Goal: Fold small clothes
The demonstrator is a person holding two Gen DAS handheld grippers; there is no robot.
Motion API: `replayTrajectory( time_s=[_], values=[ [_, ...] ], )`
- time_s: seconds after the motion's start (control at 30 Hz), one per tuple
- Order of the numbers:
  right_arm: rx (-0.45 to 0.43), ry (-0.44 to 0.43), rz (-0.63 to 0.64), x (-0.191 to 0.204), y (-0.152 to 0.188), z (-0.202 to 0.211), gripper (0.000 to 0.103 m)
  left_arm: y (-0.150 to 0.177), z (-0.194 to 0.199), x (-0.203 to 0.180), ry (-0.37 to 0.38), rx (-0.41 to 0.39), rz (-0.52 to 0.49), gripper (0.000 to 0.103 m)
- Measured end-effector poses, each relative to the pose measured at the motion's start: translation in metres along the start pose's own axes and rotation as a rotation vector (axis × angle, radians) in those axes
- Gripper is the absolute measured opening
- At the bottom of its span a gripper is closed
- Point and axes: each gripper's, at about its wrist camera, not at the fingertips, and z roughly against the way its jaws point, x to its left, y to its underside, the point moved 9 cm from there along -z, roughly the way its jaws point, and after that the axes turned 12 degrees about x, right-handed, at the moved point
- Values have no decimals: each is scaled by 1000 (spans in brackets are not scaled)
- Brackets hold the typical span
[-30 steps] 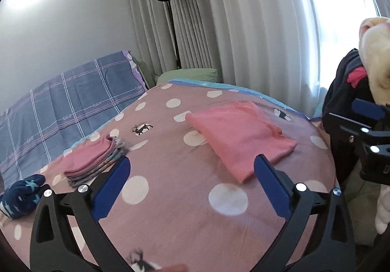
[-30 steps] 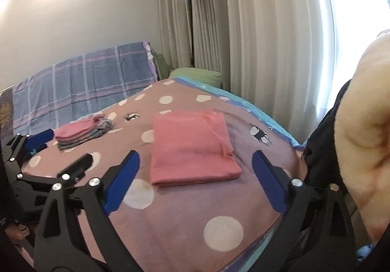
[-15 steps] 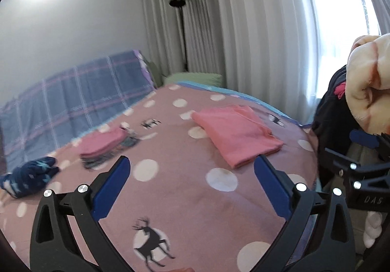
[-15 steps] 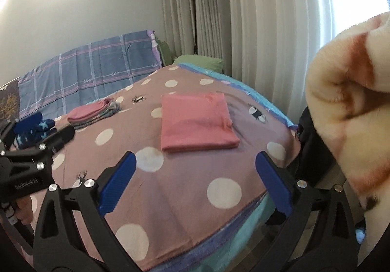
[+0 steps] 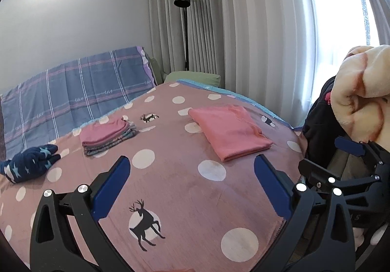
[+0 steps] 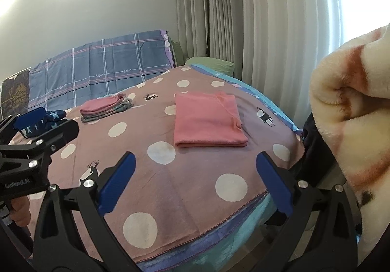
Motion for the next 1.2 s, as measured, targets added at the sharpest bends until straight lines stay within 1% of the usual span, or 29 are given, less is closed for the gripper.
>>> replayTrajectory(
  time_s=[0.1, 0.3, 0.7, 1.2],
  values=[
    [9, -3, 6, 3, 1, -2, 101, 4, -1, 3, 2, 12, 15, 102],
    [19, 6, 2, 3, 3, -4, 101, 9, 0, 11, -26, 18, 9, 102],
    [37, 5, -6, 2, 4, -13, 101, 10, -8, 17, -18, 35, 24, 102],
    [44, 6, -11, 1, 4, -16, 101, 14, -17, 10, -3, 56, 1, 102]
  ],
)
